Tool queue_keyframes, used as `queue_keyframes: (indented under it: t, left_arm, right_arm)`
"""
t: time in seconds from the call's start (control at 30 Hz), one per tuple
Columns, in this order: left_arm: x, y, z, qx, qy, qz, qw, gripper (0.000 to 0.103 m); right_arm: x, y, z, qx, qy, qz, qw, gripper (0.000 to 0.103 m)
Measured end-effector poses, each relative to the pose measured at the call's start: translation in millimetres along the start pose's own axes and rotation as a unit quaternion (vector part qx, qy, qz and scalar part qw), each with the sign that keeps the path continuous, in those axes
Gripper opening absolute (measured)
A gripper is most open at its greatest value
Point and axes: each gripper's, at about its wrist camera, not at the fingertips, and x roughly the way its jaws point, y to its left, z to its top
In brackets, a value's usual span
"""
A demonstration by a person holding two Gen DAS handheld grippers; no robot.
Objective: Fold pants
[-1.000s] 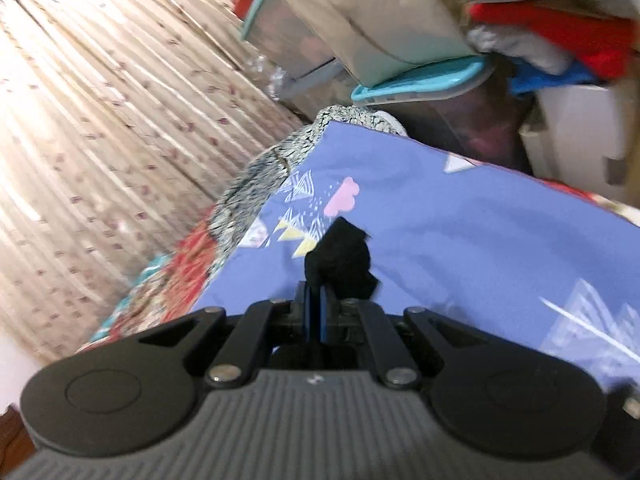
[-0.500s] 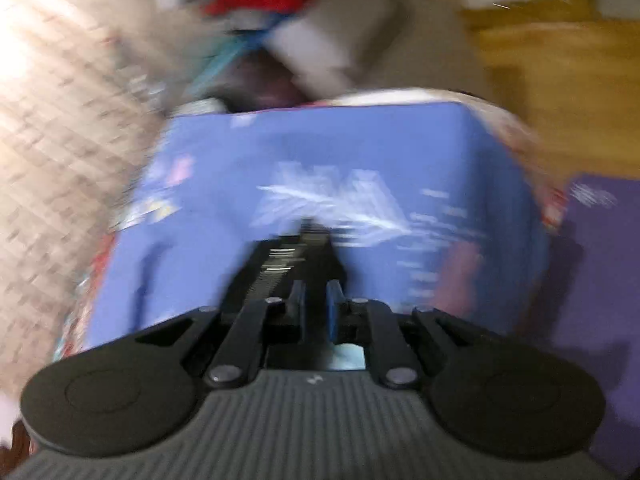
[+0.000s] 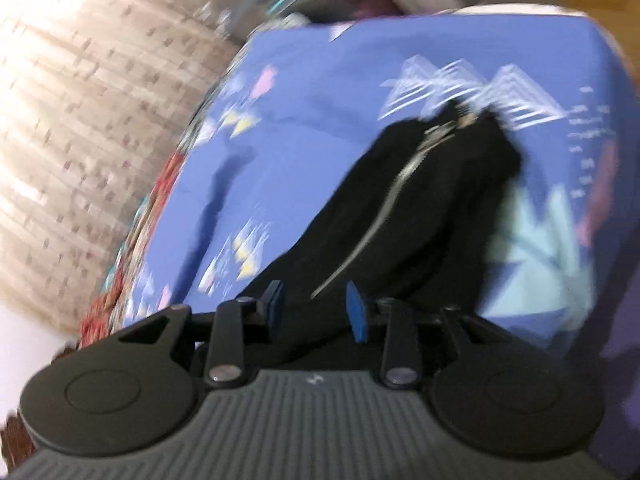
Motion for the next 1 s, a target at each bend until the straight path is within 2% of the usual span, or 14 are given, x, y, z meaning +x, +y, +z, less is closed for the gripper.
queue_keyframes:
  t: [0.17, 0.2, 0.23, 0.3, 0.37, 0.47, 0.5, 0.53, 0.57, 0.73, 0.87, 0.93, 0.97, 1.0]
  left_arm:
    - [14, 13, 14, -0.054, -0.001, 0.005, 0.9985, 0.093]
    - [15, 16, 15, -0.058, -0.001, 0.006, 0.9983, 0.082]
    - [16, 19, 16, -0.062, 0.000, 0.011, 0.9980, 0.057]
    - [20, 26, 20, -0.071, 0.012, 0.014, 0.9973, 0.029]
    - [20, 32, 23, -0.086, 0.011, 0.016, 0.9961, 0.020]
    - [6, 26, 24, -0.061, 0.002, 0.007, 0.9981, 0.017]
    - [-3, 23, 24, -0.049, -0.004, 0.004, 0.9988, 0.017]
    - [-10, 19, 24, -0.037, -0.009, 0.002, 0.9993, 0.016]
    - [-18, 14, 25, -0.026, -0.013, 0.001, 0.9996, 0.016]
    - [-59, 2, 21, 0.017, -0.017, -0.003, 0.9997, 0.014]
    - [-89, 19, 13, 0.048, -0.047, 0.037, 0.9971, 0.014]
    - [-83, 37, 10, 0.032, -0.032, 0.050, 0.9977, 0.014]
    - [-75, 47, 7, 0.028, -0.024, 0.066, 0.9971, 0.014]
    - [-68, 55, 5, 0.023, -0.020, 0.086, 0.9958, 0.016]
  right_arm:
    - [-4, -29, 11, 0.034, -0.011, -0.030, 0.999, 0.040]
    - [-1, -32, 12, 0.040, -0.007, -0.033, 0.999, 0.040]
    - [-1, -37, 14, 0.041, -0.005, -0.036, 0.998, 0.040]
    - [7, -41, 15, 0.042, -0.001, -0.048, 0.998, 0.040]
    - [12, -50, 19, 0.054, 0.005, -0.072, 0.996, 0.040]
    - [17, -52, 23, 0.057, -0.003, -0.076, 0.996, 0.039]
    - [19, -52, 26, 0.053, -0.005, -0.082, 0.995, 0.033]
    - [21, -50, 28, 0.047, -0.006, -0.089, 0.995, 0.024]
    - [22, -51, 32, 0.040, -0.007, -0.092, 0.995, 0.008]
    - [-19, -31, 58, 0.009, -0.075, -0.046, 0.996, 0.007]
    - [-35, -52, 66, 0.013, -0.085, -0.088, 0.992, 0.007]
    - [-29, -75, 61, 0.030, -0.066, -0.120, 0.990, 0.008]
    - [-23, -86, 55, 0.037, -0.053, -0.138, 0.988, 0.009]
    - [-22, -94, 51, 0.047, -0.048, -0.149, 0.987, 0.018]
